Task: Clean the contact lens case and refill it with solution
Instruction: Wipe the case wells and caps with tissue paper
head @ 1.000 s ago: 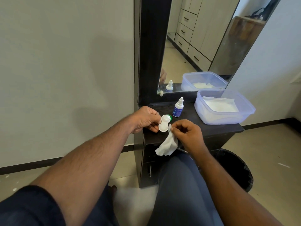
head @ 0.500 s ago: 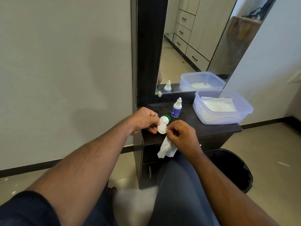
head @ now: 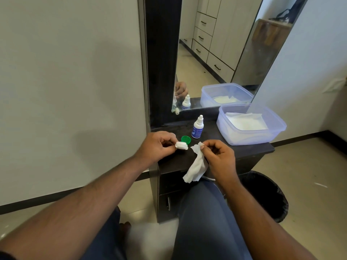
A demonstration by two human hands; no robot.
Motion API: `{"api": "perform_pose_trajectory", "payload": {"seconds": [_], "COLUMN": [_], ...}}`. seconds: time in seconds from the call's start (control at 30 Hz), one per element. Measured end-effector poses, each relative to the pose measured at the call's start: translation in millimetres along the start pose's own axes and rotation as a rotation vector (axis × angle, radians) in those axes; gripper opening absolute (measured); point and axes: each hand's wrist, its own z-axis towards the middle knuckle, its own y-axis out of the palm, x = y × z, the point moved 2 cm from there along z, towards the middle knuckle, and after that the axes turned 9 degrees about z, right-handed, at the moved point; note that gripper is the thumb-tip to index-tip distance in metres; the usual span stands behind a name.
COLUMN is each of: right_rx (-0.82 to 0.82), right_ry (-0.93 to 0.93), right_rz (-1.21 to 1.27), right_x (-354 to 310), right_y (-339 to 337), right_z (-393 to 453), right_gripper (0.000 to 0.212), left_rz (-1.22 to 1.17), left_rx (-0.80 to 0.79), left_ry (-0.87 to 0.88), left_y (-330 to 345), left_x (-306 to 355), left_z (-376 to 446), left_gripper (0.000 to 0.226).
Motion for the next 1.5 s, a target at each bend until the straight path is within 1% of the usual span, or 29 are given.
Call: {"api": "perform_pose_trajectory", "payload": {"seconds": [0.07,0.13,0.2,0.37,0.47,0.53,0.57,0.63,0.7,0.77,0.83,0.97,1.07,1.17,1.27,1.33,1.43,1.5], "right_rx": [0.000,-0.006,-0.011,-0.019,-0.024,-0.023,-0.022,-0.022,-0.027,-0.034,-0.041,-0.044,-0.037,-0.040,-0.057,-0.071,-0.048,-0.016], "right_ry": [0.002,0.000,0.000,-0.004,-0.008,0.000,0.006,0.010,0.007,0.011,0.015,0.012,0.015,0.020,0.018,0.019,0.021,0.011], "right_rz": [-0.020,-0.035,-0.044,-0.051,-0.056,-0.045,-0.039,-0.025,-0.022,-0.026,-0.028,-0.002,0.022,0.044,0.066,0.068,0.059,0.048], "right_x": [0.1,-0.7,-1.4,-2.3,-1.9,-1.7,-1.7,-1.7,-1.4,-0.5,-0.2,0.5,2.1,2.3,0.3,-1.4,-0.9,0.2], "right_y": [-0.3,-0.9,-1.3,0.1,0.5,0.5,0.5,0.5,0.5,0.1,-1.3,-3.7,-4.3,-5.2,-6.4,-10.5,-25.4,-40.2], "right_z": [1.2,2.4,3.7,4.5,5.0,5.0,4.7,4.4,4.2,4.0,3.8,2.6,2.9,3.2,2.8,1.5,-0.4,-1.2], "right_gripper": [0.008,0.009,0.010,0.012,0.013,0.013,0.014,0.014,0.011,0.010,0.010,0.010,0.009,0.009,0.008,0.009,0.009,0.009], "left_rz": [0.088,0.174,0.220,0.268,0.280,0.286,0.295,0.315,0.309,0.343,0.409,0.477,0.500,0.504,0.503,0.516,0.535,0.528], "left_rx": [-0.032,-0.080,-0.130,-0.222,-0.249,-0.226,-0.200,-0.160,-0.163,-0.215,-0.289,-0.394,-0.442,-0.457,-0.439,-0.399,-0.309,-0.286], "left_ry": [0.187,0.324,0.383,0.447,0.392,0.334,0.283,0.125,-0.034,-0.122,-0.130,-0.112,-0.115,-0.119,-0.129,-0.131,-0.096,-0.043], "left_y": [-2.9,-3.6,-4.7,-8.1,-11.4,-13.3,-13.1,-9.1,-0.6,6.0,10.0,8.3,5.9,3.6,1.8,1.4,4.0,12.9], "left_x": [-0.4,-0.6,-2.1,-3.3,-1.8,0.9,3.1,9.9,18.4,29.0,38.6,49.3,49.2,49.5,53.0,57.7,69.4,81.0], "left_z": [0.3,2.0,4.5,12.7,19.0,20.9,20.6,17.9,13.8,11.6,13.5,19.4,21.5,22.1,19.7,17.4,16.3,17.3], "left_gripper": [0.015,0.015,0.017,0.021,0.022,0.022,0.021,0.022,0.034,0.050,0.060,0.062,0.063,0.063,0.067,0.065,0.056,0.046]}}
